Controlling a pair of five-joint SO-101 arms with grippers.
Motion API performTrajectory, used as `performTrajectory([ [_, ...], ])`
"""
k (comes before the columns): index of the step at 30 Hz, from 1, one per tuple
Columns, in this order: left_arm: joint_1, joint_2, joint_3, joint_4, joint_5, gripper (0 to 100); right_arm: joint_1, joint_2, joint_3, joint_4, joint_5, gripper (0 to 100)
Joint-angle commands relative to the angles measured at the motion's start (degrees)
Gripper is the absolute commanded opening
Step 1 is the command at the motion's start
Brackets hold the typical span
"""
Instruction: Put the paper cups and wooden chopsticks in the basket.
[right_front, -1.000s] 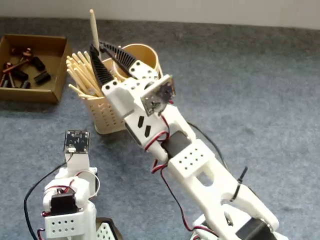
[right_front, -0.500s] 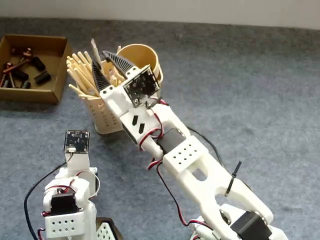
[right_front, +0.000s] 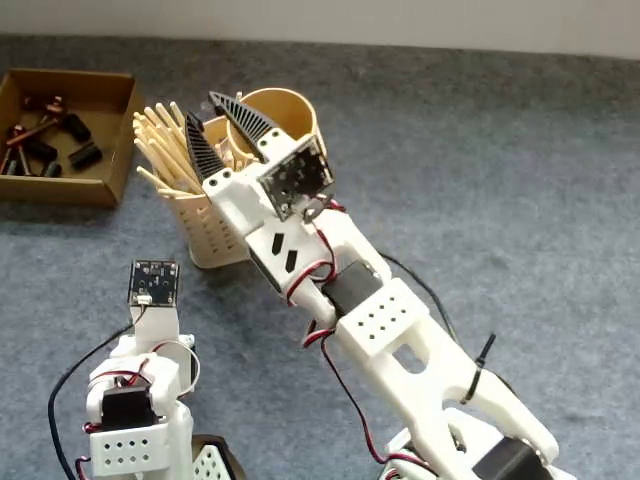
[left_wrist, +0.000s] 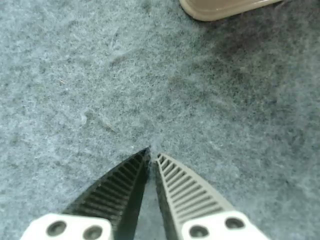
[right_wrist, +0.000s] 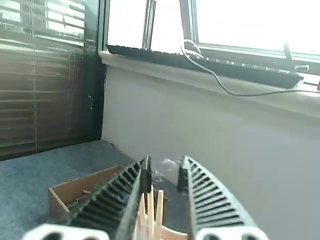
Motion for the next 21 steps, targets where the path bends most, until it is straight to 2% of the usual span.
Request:
performTrajectory([
  [1,0.84,-0.22,1.10,0.18,-0.18,1,-0.57,-4.97,-2.07,0.13,-0.35,0.2],
  [9,0.84,-0.22,1.10,0.18,-0.18,1,-0.48,-10.24,-0.48,0.40,-0.53,0.5],
  [13,0.84,-0.22,1.10,0.18,-0.18,1,-0.13,-12.18,3.47,4.09,-0.62,0.5],
  [21,0.84,-0.22,1.10,0.18,-0.18,1,2.86,-6.90,9.10,4.44,-0.70,0.5],
])
